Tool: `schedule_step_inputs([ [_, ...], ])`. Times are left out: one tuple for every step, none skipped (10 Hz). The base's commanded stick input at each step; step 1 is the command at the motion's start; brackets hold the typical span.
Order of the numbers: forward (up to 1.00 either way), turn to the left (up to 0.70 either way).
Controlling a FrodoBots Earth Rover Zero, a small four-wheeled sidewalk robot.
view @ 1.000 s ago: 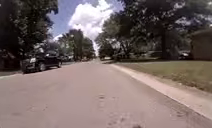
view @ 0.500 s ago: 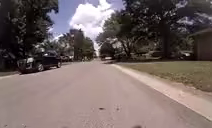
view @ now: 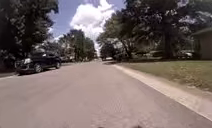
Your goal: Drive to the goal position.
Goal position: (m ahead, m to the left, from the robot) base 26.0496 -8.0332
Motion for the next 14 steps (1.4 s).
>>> schedule_step_inputs([
  [0.7, 0.0],
  [0.7, 0.0],
  [0.7, 0.0],
  [0.7, 0.0],
  [0.7, 0.0],
  [0.7, 0.0],
  [0.7, 0.0],
  [0.7, 0.0],
  [0.7, 0.0],
  [0.7, 0.0],
  [0.7, 0.0],
  [0.7, 0.0],
  [0.7, 0.0],
  [0.7, 0.0],
])
